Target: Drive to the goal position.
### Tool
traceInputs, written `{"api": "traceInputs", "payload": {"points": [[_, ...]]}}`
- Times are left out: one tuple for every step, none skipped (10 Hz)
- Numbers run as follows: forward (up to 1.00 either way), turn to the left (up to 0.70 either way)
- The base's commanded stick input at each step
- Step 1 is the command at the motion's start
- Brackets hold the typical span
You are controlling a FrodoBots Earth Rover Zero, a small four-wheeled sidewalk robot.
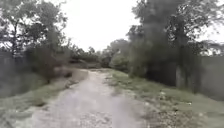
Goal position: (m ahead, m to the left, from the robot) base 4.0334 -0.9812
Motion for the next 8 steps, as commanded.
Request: {"api": "traceInputs", "payload": {"points": [[0.70,0.00],[0.70,0.00],[0.70,0.00],[0.70,0.00],[0.70,0.00],[0.70,0.00],[0.70,0.00],[0.70,0.00]]}}
